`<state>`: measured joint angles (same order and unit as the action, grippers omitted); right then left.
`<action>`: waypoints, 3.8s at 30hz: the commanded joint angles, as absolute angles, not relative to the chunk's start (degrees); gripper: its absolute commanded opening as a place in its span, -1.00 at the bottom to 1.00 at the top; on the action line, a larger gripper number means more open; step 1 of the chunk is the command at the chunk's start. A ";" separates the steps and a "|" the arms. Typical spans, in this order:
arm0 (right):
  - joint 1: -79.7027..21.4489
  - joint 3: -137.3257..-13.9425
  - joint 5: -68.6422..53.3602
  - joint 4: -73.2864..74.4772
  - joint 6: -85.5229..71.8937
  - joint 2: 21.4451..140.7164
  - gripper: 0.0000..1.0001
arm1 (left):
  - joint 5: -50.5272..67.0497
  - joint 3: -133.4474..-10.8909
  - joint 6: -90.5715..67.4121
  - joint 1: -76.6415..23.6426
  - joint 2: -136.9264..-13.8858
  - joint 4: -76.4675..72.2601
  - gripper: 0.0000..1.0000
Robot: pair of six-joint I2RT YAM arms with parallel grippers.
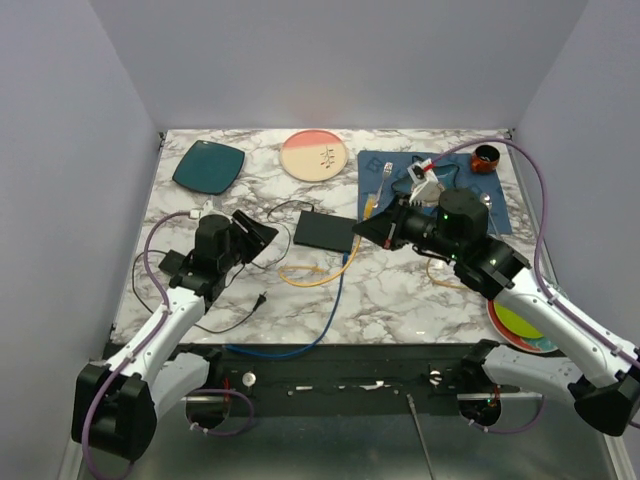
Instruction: Pull the plug from the switch port
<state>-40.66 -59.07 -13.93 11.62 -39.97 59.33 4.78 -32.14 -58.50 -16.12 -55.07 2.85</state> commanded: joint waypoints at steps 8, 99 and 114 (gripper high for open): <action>-31.66 -69.17 19.08 38.66 -40.78 60.82 -0.99 | 4.66 -29.00 -59.41 -15.64 -49.48 7.91 0.25; -24.70 -71.02 -21.27 11.60 -36.91 106.71 -0.84 | 12.04 -44.64 -62.14 -25.49 -89.29 -22.85 0.01; -25.40 -43.52 -30.93 -12.29 -48.33 96.59 0.15 | 19.86 -54.76 -61.61 -23.29 -104.94 -20.48 -0.02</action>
<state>-24.51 -47.40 -26.87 -3.09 -45.19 96.53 16.16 -53.63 -62.76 -23.66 -103.48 -22.50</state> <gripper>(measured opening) 0.573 0.499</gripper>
